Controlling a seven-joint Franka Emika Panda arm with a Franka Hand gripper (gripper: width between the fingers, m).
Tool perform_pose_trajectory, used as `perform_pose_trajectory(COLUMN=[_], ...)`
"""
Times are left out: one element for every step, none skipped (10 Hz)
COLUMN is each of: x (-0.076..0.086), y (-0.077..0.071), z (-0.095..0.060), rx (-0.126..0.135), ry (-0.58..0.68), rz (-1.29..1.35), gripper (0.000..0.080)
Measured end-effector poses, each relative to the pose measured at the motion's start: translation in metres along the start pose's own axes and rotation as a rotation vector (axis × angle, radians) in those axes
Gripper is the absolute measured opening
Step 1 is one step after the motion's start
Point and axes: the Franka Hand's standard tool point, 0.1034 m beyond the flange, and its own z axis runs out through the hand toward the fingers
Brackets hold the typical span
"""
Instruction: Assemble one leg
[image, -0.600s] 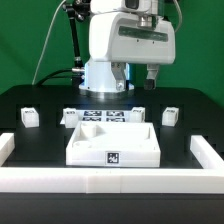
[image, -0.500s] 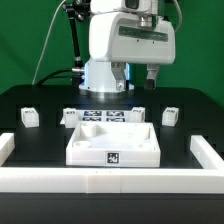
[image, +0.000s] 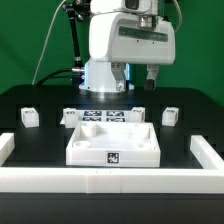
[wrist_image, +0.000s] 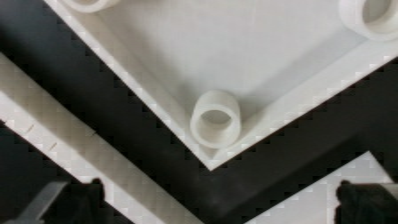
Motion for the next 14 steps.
perform_pose_trajectory(x=[0.000, 0.000, -0.006, -0.017, -0.025, -0.031, -0.036, -0.042, -0.041, -0.041, -0.041, -0.042, -0.043, -0.053], y=[0.000, 0.000, -0.005, -0.009, -0.012, -0.016, -0.020, -0.025, -0.025, -0.025, -0.025, -0.025, -0.025, -0.028], z=[0.000, 0.000, 0.004, 0.009, 0.012, 0.017, 0.023, 0.029, 0.029, 0.029, 0.029, 0.029, 0.031, 0.037], rx=[0.000, 0.000, 0.004, 0.021, 0.041, 0.065, 0.084, 0.102, 0.100, 0.101, 0.101, 0.102, 0.094, 0.083], ry=[0.000, -0.001, -0.014, -0.032, -0.052, -0.081, -0.100, -0.121, -0.119, -0.120, -0.120, -0.120, -0.107, -0.082], rz=[0.000, -0.013, -0.114, -0.188, -0.249, -0.333, -0.397, -0.413, -0.411, -0.411, -0.411, -0.411, -0.467, -0.563], gripper=[0.0650, 0.0650, 0.0650, 0.0650, 0.0650, 0.0650, 0.0650, 0.0650, 0.0650, 0.0650, 0.0650, 0.0650, 0.0650, 0.0650])
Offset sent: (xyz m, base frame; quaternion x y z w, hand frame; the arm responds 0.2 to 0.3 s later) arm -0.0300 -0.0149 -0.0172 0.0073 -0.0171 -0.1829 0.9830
